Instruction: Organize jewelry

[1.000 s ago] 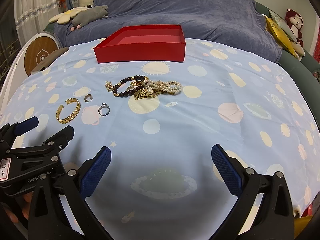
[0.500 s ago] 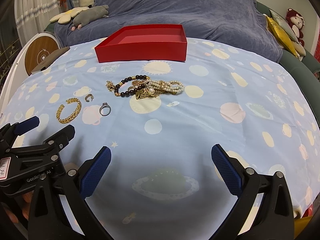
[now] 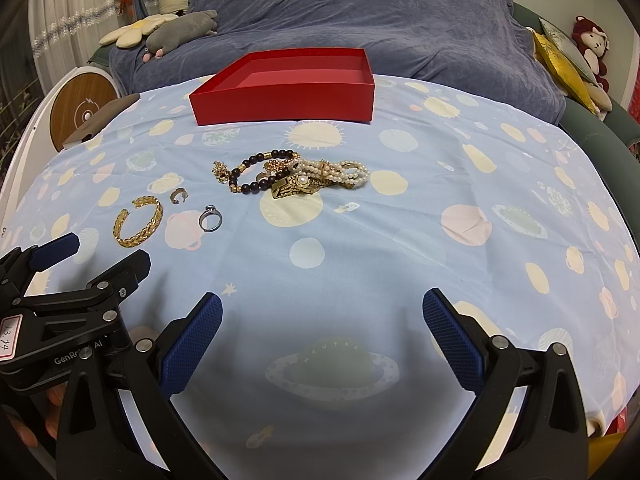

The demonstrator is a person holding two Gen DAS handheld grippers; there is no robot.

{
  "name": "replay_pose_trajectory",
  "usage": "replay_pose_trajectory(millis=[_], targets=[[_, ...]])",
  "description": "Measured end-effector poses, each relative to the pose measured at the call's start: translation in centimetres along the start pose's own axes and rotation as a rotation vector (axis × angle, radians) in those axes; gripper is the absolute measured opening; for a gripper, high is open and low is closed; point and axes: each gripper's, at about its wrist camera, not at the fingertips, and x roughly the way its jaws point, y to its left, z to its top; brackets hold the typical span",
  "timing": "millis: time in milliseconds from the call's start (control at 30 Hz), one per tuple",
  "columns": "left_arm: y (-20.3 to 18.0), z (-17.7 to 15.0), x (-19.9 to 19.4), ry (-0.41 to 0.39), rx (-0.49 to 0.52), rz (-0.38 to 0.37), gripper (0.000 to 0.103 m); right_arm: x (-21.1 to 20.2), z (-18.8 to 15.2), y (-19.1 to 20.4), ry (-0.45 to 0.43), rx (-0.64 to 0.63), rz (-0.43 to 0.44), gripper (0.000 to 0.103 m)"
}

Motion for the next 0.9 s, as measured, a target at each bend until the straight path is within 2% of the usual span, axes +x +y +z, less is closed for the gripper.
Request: replay_pose_trajectory(millis=[467, 633, 700, 800, 900], targets=[[0.08, -0.10, 0.14, 0.008, -0.007, -0.008, 0.097, 0.13, -0.07, -0.03, 0.004, 0.002, 0.002, 0.098], [-0.10, -0.25, 0.53, 0.019, 0.012, 0.012, 0.097, 0.37, -0.14, -0.13, 0.011, 0.005, 0.006, 0.098], [-0.07, -0.26, 0.65, 0.027, 0.002, -0.001, 0.097, 0.45, -0.13, -0.14, 0.013, 0.006, 0.008, 0.098], [0.09, -0.09, 0.90, 0.087, -0.033, -0.042, 0.097, 0.59, 0.00, -0.19, 0.014, 0.003, 0.009, 0.098], [0.37, 0.11, 0.80, 0.078, -0.038, -0.046, 0.097, 0.70, 0.17, -0.37, 0.014, 0.003, 0.005, 0.098]])
